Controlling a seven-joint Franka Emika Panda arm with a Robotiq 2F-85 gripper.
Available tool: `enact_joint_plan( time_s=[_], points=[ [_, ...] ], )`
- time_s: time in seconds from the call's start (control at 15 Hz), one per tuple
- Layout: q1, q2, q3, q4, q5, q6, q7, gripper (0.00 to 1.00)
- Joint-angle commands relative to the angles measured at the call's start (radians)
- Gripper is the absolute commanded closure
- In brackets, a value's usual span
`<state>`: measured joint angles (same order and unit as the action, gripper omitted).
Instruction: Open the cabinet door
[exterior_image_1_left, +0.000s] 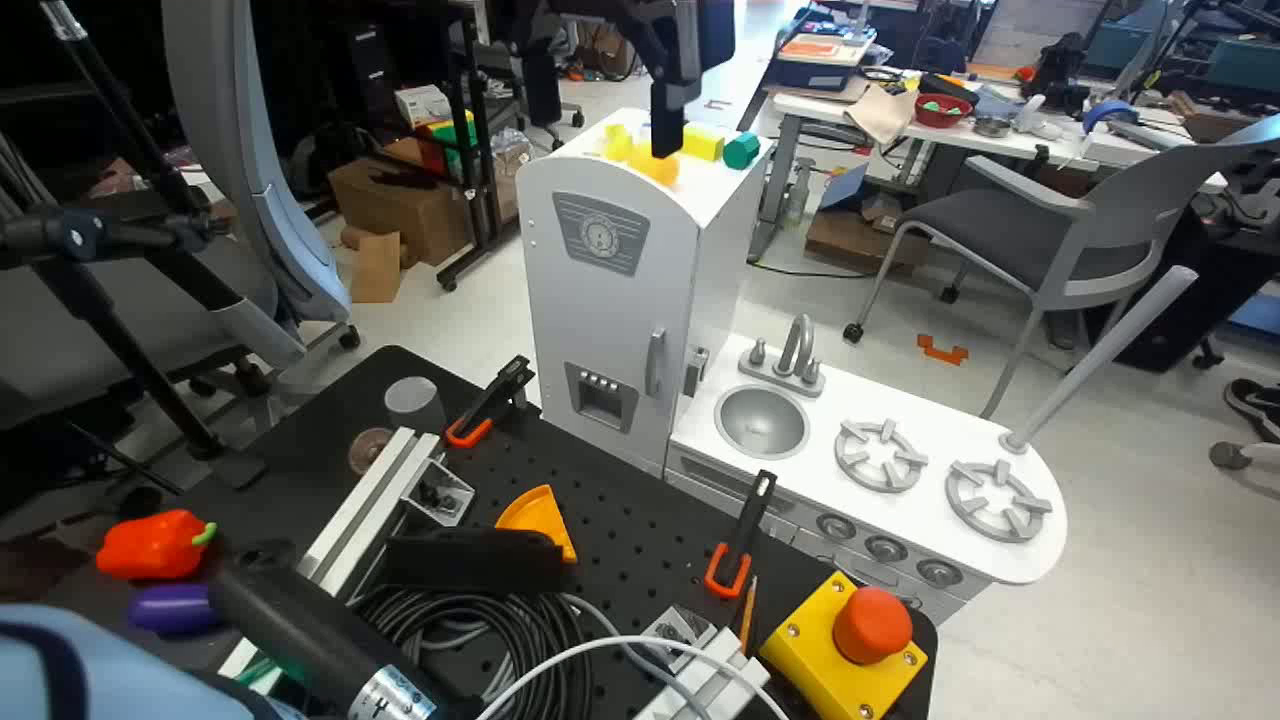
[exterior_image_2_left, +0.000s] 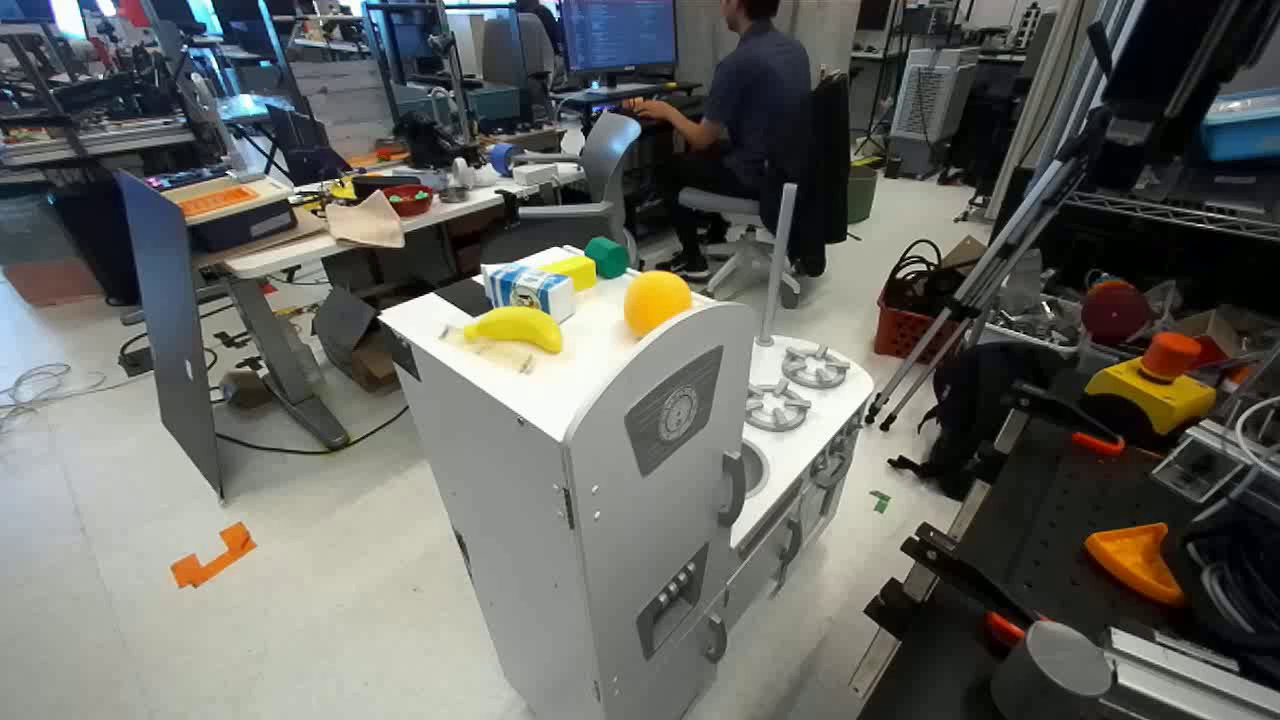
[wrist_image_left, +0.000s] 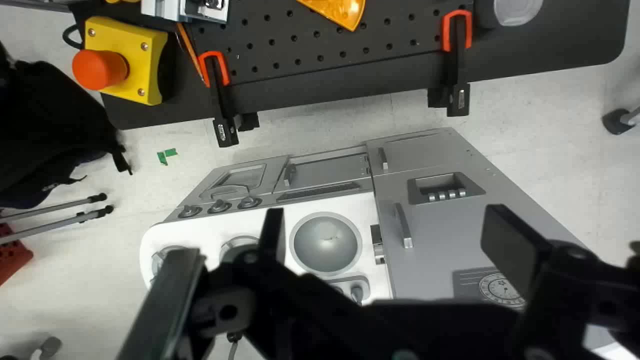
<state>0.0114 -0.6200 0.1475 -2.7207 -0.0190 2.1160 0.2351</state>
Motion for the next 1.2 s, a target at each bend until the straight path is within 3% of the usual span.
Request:
enact_joint_plan(
  time_s=[0.0,0.93,1.13],
  points=[
    [0.006,0.000,-0.006,0.001,-0.004,-0.002,0.003,0.00],
    [0.006,0.000,-0.006,0.001,-0.004,-0.002,0.003,0.00],
    [0.004,0.023,-0.020,-0.002,-0.002,0.051,-0.018,0.00]
  ],
)
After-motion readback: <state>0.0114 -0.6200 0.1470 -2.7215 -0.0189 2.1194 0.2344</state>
